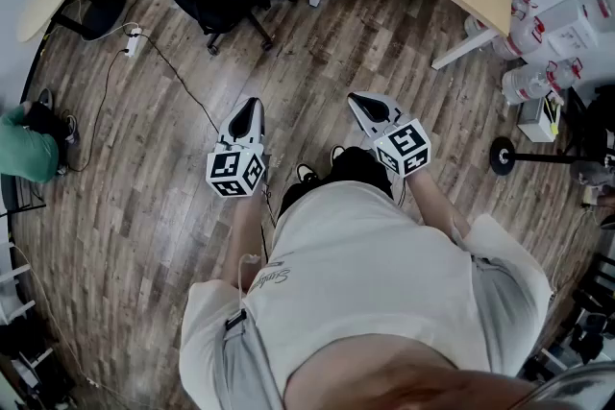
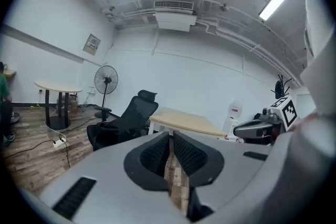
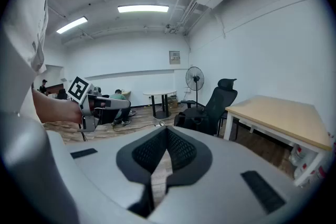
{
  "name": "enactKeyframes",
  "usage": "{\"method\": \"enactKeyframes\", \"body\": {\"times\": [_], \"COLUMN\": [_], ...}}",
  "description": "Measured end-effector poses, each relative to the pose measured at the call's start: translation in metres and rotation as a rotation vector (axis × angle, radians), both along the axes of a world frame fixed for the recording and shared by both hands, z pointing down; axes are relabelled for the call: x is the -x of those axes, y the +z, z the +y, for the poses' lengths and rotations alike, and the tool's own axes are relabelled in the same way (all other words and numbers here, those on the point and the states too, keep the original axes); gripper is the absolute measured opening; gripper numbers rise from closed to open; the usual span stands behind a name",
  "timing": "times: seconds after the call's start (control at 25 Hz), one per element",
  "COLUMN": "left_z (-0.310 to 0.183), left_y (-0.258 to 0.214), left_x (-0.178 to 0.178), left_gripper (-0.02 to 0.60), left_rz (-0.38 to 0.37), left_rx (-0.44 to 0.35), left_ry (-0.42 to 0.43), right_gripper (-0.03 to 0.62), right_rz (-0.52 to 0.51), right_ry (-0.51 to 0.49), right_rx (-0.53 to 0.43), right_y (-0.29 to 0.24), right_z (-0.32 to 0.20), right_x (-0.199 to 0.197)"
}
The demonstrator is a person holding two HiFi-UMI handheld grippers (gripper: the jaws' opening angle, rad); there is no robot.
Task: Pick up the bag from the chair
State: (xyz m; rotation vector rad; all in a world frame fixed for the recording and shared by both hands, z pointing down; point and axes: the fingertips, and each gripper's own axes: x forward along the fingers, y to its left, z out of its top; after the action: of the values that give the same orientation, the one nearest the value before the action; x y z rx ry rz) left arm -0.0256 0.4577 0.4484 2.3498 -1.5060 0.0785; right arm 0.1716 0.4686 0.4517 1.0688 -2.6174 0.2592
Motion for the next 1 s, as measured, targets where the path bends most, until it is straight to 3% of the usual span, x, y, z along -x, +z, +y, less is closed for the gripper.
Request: {"method": "enactKeyframes", "body": {"times": [0.16,0.4,0.6,0.8,1.0], "left_z": [-0.012,-0.023,-0.021,-0.021,-0.04], "left_y": [0.001,-0.006,-0.002,0.021,0.03], "left_x": [0.007,0.021,0.009,-0.005,-0.017], "left_gripper": [0.035,0.035,0.035,0.035,0.035], "left_rz": [-0.031,-0.022,0.021,0.048,0.061], "left_rx": [-0.009,-0.02,-0.01,0.048,0.077], "left_ry": [0.013,0.013,0.013,0.055,0.059], "right_gripper": [-0.006,-0.006,-0.005,-0.005,-0.005], "right_rz": [-0.083,-0.085,-0.088,-0.087,-0.054], "right_ry": [0.027,0.03,0.085,0.124,0.112], "right_rx": [0.051,0.008,0.0,0.006,0.075], "right_y": [0.004,-0.01,-0.013,-0.015,0.009], "right_z": [-0.007,-0.009,-0.016,-0.025,-0.033], "right_x": [0.004,0.014,0.002,-0.004,-0.019]}}
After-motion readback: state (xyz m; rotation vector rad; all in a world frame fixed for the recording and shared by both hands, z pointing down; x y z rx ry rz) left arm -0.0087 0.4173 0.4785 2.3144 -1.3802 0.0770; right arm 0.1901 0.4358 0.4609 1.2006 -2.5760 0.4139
